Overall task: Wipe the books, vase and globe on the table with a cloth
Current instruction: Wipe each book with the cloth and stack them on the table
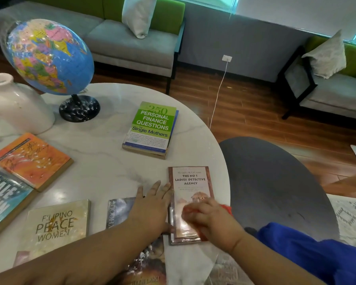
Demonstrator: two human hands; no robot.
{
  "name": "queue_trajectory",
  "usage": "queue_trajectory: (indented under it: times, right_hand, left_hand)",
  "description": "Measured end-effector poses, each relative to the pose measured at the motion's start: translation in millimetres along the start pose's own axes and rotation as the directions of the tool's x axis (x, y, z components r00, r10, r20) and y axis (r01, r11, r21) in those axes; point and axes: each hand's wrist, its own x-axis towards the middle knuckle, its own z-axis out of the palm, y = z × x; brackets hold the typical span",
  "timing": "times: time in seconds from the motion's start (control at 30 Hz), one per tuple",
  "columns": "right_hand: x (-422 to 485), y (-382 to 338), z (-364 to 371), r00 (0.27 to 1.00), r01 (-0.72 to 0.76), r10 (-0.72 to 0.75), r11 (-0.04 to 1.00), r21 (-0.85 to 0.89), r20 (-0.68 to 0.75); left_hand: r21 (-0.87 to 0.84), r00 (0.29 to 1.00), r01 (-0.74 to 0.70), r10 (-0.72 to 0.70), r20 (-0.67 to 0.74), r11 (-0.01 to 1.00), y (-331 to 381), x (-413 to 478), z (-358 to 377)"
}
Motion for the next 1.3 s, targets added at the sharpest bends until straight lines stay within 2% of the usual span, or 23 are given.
queue_trajectory:
  times: [0.07,0.13,0.23,0.33,0.37,0.5,0.6,0.7,0.77,0.87,0.93,0.97,1.03,1.13,1.2,1.3]
  right_hand:
    - [11,9,-3,0.978,-0.144,0.150,0.988,0.047,-0.146]
    - [20,-4,1,0.958,-0.189,0.194,0.981,0.045,-0.212]
    - [14,-30,13,0.998,0.011,-0.014,0.998,-0.058,-0.057]
    - [17,-18,18,0.987,0.144,-0.149,0.987,-0.077,-0.060]
    - [25,-14,16,0.986,0.142,-0.148,0.986,-0.086,-0.075]
    - [57,-17,3,0.986,-0.085,0.090,0.995,0.045,-0.137]
    - [43,-25,9,0.990,-0.012,0.013,1.000,0.012,-0.138]
    - [18,-25,17,0.996,0.064,-0.062,0.998,0.028,-0.056]
    - [26,-17,16,0.994,0.087,-0.087,0.996,-0.010,-0.073]
    - [59,-2,4,0.982,-0.091,0.100,0.994,0.058,-0.158]
    - [81,4,-6,0.939,-0.273,0.284,0.958,0.086,-0.194]
    - [87,4,-8,0.920,-0.321,0.329,0.944,0.073,-0.213]
    - [87,-4,-7,0.920,-0.320,0.326,0.945,0.066,-0.216]
    - [63,-16,3,0.965,-0.161,0.176,0.983,0.090,-0.193]
    - [57,-12,2,0.979,-0.107,0.123,0.989,0.102,-0.161]
    - [76,-4,-7,0.968,-0.198,0.210,0.976,0.094,-0.139]
  left_hand:
    - [-0.009,1.000,0.010,-0.010,-0.015,1.000,0,-1,2]
    - [-0.011,1.000,0.026,-0.026,-0.017,1.000,-1,-1,3]
    - [0.015,0.999,0.041,-0.041,-0.001,0.999,-1,1,3]
    - [0.013,0.998,0.060,-0.060,0.012,0.998,-2,0,3]
    - [0.012,0.998,0.064,-0.064,0.014,0.998,-2,0,3]
    - [0.000,0.996,0.090,-0.090,0.017,0.996,-3,1,3]
    - [0.004,0.994,0.103,-0.103,0.018,0.995,-4,1,3]
    - [0.003,0.994,0.110,-0.110,0.026,0.994,-3,0,5]
    - [-0.001,0.994,0.110,-0.110,0.026,0.994,-3,0,5]
    - [0.014,0.995,0.098,-0.098,0.028,0.995,-2,1,3]
    - [0.022,0.996,0.084,-0.084,0.036,0.996,-2,1,2]
    - [0.026,0.997,0.074,-0.075,0.036,0.997,-3,1,3]
    - [0.026,0.998,0.056,-0.057,0.033,0.998,-4,1,4]
    - [0.036,0.999,0.039,-0.040,0.033,0.999,-6,2,5]
    - [0.037,0.999,0.030,-0.031,0.033,0.999,-6,3,5]
    - [0.032,0.999,0.020,-0.021,0.034,0.999,-6,3,3]
